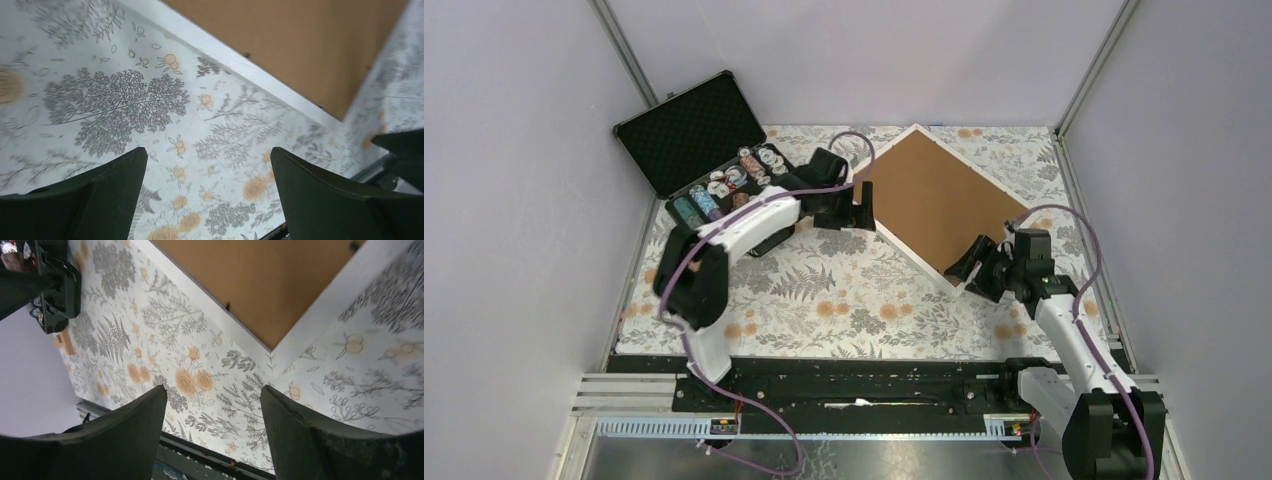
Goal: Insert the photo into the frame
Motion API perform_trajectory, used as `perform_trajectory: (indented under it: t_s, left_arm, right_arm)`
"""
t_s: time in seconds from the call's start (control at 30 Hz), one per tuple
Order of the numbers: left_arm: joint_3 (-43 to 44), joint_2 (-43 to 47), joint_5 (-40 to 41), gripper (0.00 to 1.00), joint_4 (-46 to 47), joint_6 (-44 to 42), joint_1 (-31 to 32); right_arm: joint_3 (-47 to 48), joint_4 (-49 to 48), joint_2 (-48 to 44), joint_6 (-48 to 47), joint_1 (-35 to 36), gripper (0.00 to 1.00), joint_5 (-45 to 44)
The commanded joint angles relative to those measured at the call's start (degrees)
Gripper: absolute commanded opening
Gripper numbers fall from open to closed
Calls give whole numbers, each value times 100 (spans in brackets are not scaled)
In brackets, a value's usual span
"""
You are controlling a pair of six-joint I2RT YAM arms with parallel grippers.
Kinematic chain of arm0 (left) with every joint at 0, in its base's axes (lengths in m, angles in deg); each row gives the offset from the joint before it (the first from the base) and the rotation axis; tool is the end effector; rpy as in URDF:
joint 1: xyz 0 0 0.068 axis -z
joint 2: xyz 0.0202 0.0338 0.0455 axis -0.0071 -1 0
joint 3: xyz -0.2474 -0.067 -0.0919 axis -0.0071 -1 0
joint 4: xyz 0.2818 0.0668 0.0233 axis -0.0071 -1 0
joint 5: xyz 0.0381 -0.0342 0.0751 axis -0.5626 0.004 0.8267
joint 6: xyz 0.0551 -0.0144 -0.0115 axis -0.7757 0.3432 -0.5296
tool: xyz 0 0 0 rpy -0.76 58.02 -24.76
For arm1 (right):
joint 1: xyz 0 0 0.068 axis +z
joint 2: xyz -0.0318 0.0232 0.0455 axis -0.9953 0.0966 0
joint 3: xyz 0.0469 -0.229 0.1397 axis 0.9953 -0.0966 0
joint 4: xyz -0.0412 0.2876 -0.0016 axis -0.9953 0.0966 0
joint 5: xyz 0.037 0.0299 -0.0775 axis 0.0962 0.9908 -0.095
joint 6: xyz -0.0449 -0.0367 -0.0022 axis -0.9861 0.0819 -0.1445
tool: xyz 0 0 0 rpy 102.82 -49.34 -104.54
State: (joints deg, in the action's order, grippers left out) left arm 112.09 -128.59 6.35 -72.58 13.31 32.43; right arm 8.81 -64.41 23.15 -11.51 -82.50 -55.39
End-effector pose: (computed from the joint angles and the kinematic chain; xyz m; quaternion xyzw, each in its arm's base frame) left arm 0.3682 -0.2490 0.2127 0.0856 0.9436 -0.2454 0.2052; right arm 0.2201 0.0258 0.1791 0.1583 0.8911 0.3116 0.2894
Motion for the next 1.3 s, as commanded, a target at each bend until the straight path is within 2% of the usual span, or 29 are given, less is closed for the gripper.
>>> perform_trajectory:
  t_s: [0.0, 0.13, 0.2, 0.33, 0.5, 0.63, 0.77, 0.93, 1.0, 1.1, 1.17, 1.27]
  left_arm:
    - [-426, 1239, 357, 99, 552, -381, -25]
    - [-721, 1548, 490, 99, 715, -462, -7]
    - [-680, 1584, 182, 99, 737, -354, -6]
    - [-836, 1712, -146, 99, 946, -236, 24]
    - [-823, 1802, -406, 99, 990, -181, 29]
    - [-819, 1803, -84, 99, 920, -263, 28]
    - [-820, 1746, -303, 99, 973, -206, 21]
    - [-740, 1505, 381, 99, 746, -295, -32]
    - [-706, 1376, 394, 99, 692, -122, -152]
    - [-759, 1248, 553, 99, 718, 57, -302]
    - [-748, 1167, 946, 99, 585, 172, -357]
    - [-767, 997, 967, 99, 517, 628, -492]
  right_arm:
    - [947, 516, 323, -554, 34, 77, -615]
    - [1737, 588, 1454, -980, 40, 78, -324]
    - [1899, 555, 1936, -1038, 37, 78, -144]
    - [1755, 380, 2344, -1007, 92, 83, -181]
    - [1412, 136, 2711, -1005, 377, 83, -283]
    - [1188, -68, 2785, -702, 897, 83, -282]
    - [973, -439, 2765, -293, 1517, 83, -347]
    - [909, -1154, 2876, 660, 2657, 84, -25]
    - [1076, -1261, 2934, 801, 3085, 87, -90]
    - [1549, -978, 2912, 600, 3287, 92, -95]
    - [2007, -483, 2690, 160, 3234, 94, -563]
    - [2715, 318, 2471, -525, 2754, 95, -1281]
